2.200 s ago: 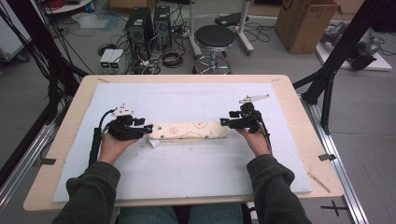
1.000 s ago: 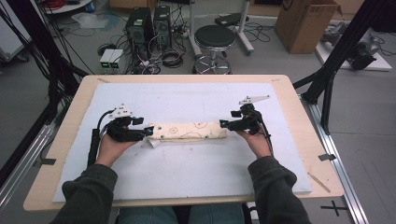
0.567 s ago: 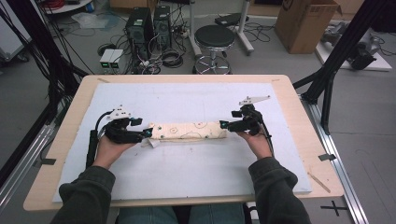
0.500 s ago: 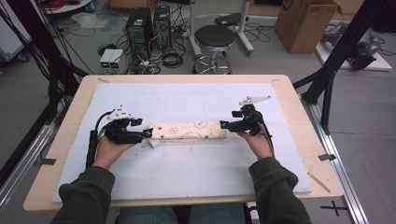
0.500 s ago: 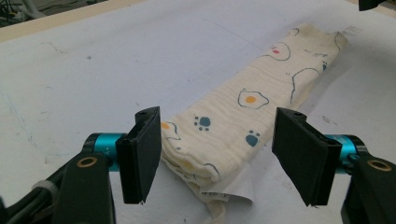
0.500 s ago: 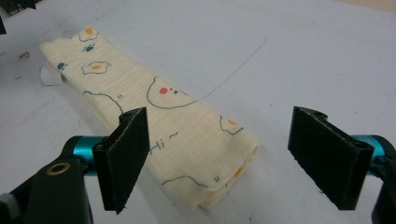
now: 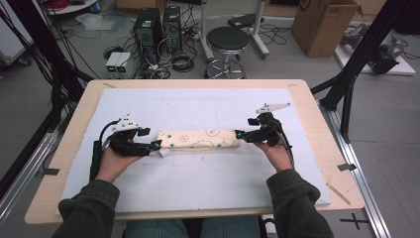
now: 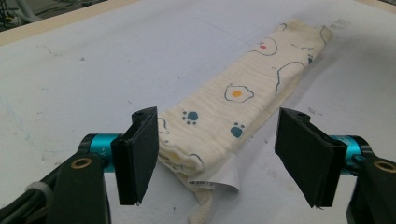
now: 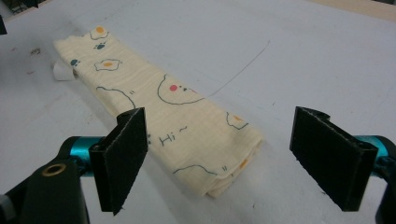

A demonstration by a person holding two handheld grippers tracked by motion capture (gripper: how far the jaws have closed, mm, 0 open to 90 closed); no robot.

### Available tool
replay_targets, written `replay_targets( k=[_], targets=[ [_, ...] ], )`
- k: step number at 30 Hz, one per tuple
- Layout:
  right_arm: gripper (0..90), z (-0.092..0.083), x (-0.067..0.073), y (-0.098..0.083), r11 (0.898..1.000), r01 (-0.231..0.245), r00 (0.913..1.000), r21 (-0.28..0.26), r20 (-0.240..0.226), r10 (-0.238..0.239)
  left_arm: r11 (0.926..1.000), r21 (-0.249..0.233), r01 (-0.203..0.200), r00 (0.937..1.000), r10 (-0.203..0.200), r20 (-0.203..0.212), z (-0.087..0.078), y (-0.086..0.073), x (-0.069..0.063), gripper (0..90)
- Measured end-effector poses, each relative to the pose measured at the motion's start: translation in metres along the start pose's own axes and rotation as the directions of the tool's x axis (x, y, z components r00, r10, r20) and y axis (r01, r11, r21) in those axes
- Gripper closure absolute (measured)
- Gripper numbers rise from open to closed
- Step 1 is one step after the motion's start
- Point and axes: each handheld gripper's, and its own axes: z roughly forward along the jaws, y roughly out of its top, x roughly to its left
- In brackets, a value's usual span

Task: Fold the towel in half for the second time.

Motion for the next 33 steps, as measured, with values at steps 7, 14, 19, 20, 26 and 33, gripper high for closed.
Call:
replay_targets(
  k=[7, 14, 19, 20, 26, 33],
  targets=[
    [17.8, -0.005, 0.002, -0.004, 1.000, -0.004, 1.0000, -0.010, 0.003, 0.004, 1.0000, -0.006, 0.001, 1.0000, -0.001, 0.000, -0.003, -0.005, -0.003, 30.6],
    [17.8, -0.006, 0.003, -0.010, 1.000, -0.009, 1.0000, -0.001, 0.002, 0.009, 0.9999, -0.010, 0.002, 1.0000, -0.002, -0.001, -0.008, -0.012, -0.004, 30.4],
    [17.7, -0.009, 0.004, -0.015, 1.000, -0.008, 0.9999, 0.001, 0.006, 0.008, 0.9999, -0.012, 0.005, 1.0000, -0.005, -0.006, -0.013, -0.015, -0.006, 30.3],
    [17.7, -0.009, 0.004, -0.015, 1.000, -0.003, 1.0000, -0.002, 0.006, 0.003, 0.9999, -0.011, 0.006, 1.0000, -0.006, -0.007, -0.013, -0.016, -0.006, 30.3],
    [16.9, -0.014, 0.007, -0.017, 1.000, -0.001, 1.0000, -0.002, 0.008, 0.001, 0.9999, -0.010, 0.002, 1.0000, -0.003, -0.009, -0.018, -0.020, -0.009, 29.5],
    [16.7, -0.019, 0.008, -0.025, 1.000, 0.004, 1.0000, -0.008, 0.009, -0.004, 0.9999, -0.009, 0.007, 0.9999, -0.007, -0.008, -0.022, -0.026, -0.010, 28.7]
  ],
)
